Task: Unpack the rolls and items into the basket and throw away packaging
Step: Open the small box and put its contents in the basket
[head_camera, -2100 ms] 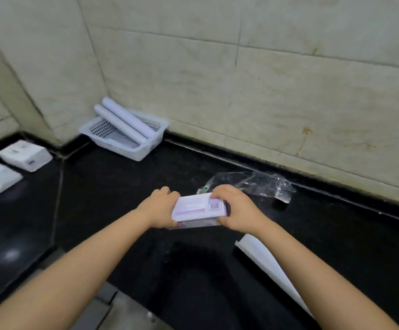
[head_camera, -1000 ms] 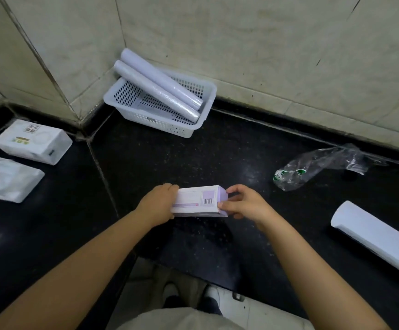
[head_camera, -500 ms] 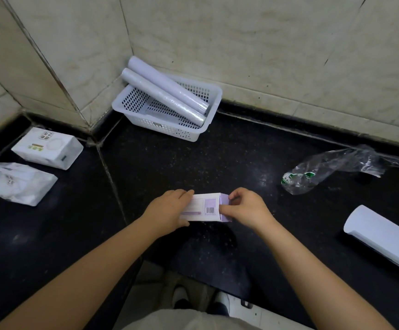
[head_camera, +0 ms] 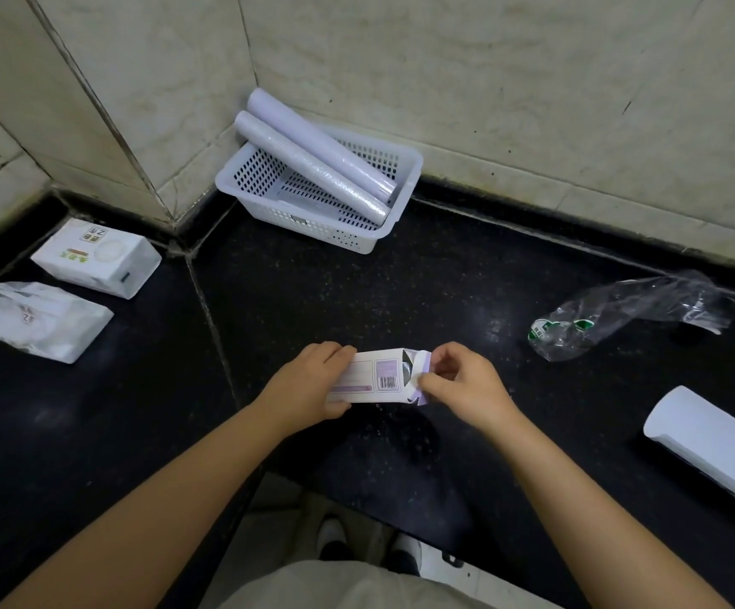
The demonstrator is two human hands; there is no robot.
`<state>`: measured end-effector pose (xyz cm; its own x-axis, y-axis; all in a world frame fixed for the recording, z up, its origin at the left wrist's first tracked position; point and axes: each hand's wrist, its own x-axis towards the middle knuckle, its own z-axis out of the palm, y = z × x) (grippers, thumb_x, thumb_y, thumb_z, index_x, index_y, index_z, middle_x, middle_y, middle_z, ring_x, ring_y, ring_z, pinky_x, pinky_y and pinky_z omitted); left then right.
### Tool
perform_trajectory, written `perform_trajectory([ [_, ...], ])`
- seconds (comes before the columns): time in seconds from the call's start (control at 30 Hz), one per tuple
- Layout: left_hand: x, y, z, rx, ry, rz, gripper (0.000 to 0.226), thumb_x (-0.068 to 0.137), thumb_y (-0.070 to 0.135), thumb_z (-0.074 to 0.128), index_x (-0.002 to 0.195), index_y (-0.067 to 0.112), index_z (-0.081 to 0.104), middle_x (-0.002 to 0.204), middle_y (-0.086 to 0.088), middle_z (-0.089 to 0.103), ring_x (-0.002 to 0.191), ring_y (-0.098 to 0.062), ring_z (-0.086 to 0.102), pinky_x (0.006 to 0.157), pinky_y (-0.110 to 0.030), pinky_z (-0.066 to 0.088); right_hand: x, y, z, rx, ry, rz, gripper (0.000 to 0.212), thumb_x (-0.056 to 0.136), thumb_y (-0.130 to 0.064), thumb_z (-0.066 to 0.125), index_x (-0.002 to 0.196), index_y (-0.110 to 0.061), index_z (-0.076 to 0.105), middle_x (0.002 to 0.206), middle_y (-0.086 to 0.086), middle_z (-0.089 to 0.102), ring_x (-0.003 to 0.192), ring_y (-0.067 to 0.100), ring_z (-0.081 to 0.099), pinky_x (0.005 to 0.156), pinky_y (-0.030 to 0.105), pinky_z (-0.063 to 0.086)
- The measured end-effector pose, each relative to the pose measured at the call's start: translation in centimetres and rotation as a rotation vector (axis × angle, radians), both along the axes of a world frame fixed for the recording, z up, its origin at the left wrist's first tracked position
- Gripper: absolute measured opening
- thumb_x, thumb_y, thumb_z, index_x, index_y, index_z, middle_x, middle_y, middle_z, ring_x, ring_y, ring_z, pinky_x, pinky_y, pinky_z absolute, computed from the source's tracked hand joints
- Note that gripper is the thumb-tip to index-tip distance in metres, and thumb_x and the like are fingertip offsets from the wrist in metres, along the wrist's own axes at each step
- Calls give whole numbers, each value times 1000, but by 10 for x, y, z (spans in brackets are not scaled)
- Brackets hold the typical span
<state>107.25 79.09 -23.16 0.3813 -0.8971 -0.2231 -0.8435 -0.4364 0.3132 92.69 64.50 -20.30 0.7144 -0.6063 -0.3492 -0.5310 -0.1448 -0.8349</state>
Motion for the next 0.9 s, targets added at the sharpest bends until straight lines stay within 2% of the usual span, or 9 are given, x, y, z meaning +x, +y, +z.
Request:
perform_trajectory([
  [0.13, 6, 9, 0, -30, 78, 70, 68, 81, 27, 66, 139, 17, 32, 143, 1, 37, 128, -14, 37, 103, -25, 38, -7, -12, -7, 142, -105, -16, 34, 82, 7, 49, 74, -25, 57, 74, -2, 56, 68, 11, 52, 57, 20, 44],
  [0.27, 9, 16, 2, -54, 161, 100, 65, 81, 23, 67, 137, 15, 35, 141, 0, 39, 126, -14, 39, 105, -25, 37, -3, -15, -13, 461, -163, -97, 23, 88, 2, 51, 106, -13, 55, 91, 4, 59, 76, 14, 59, 56, 20, 56],
  [0.33, 11, 15, 4, -68, 178, 135, 66, 81, 23, 67, 137, 16, 35, 139, 0, 40, 124, -13, 41, 104, -24, 38, 1, -16, -16, 132, -31, -83, 46, 83, -9, 63, 125, -13, 46, 105, 3, 56, 92, 17, 58, 76, 25, 52],
  [0.4, 11, 14, 5, -74, 185, 152, 65, 80, 23, 68, 137, 17, 35, 138, 1, 41, 122, -11, 42, 103, -23, 39, 1, -13, -16, -415, 86, -47, 62, 74, -16, 73, 129, -10, 46, 112, 6, 56, 109, 24, 51, 96, 35, 42],
  [0.5, 9, 12, 6, -34, 167, 157, 69, 81, 27, 68, 140, 20, 31, 142, 2, 37, 127, -11, 39, 108, -26, 38, -1, -2, -11, -1081, -106, 34, 36, 60, -4, 76, 96, -7, 69, 87, 11, 67, 94, 21, 48, 91, 36, 34],
  [0.6, 8, 8, 6, 11, 141, 142, 74, 83, 30, 66, 143, 20, 26, 148, 2, 31, 133, -12, 34, 112, -27, 34, -2, 11, -2, -1152, -228, 211, 20, 67, -10, 59, 83, -15, 71, 79, -2, 70, 89, 14, 47, 81, 30, 25],
  [0.73, 9, 5, 6, 29, 133, 124, 76, 82, 31, 67, 144, 19, 25, 149, 2, 30, 134, -12, 33, 113, -28, 34, -2, 17, 6, -1069, -183, 352, 22, 56, -6, 74, 76, -16, 71, 71, -5, 69, 76, 17, 64, 82, 29, 24],
  [0.8, 10, 4, 6, 18, 142, 134, 75, 82, 31, 67, 143, 19, 26, 147, 1, 33, 132, -13, 35, 111, -27, 35, -5, 15, 7, -1025, -210, 351, 13, 58, -7, 73, 67, -14, 70, 62, -3, 64, 70, 16, 59, 80, 28, 27],
  [0.9, 12, 3, 8, -2, 147, 159, 74, 81, 31, 68, 142, 20, 28, 144, 2, 36, 129, -12, 38, 107, -26, 35, -12, 18, 4, -948, -204, 459, 7, 63, -14, 74, 66, -9, 69, 62, 3, 66, 60, 22, 62, 67, 26, 47],
])
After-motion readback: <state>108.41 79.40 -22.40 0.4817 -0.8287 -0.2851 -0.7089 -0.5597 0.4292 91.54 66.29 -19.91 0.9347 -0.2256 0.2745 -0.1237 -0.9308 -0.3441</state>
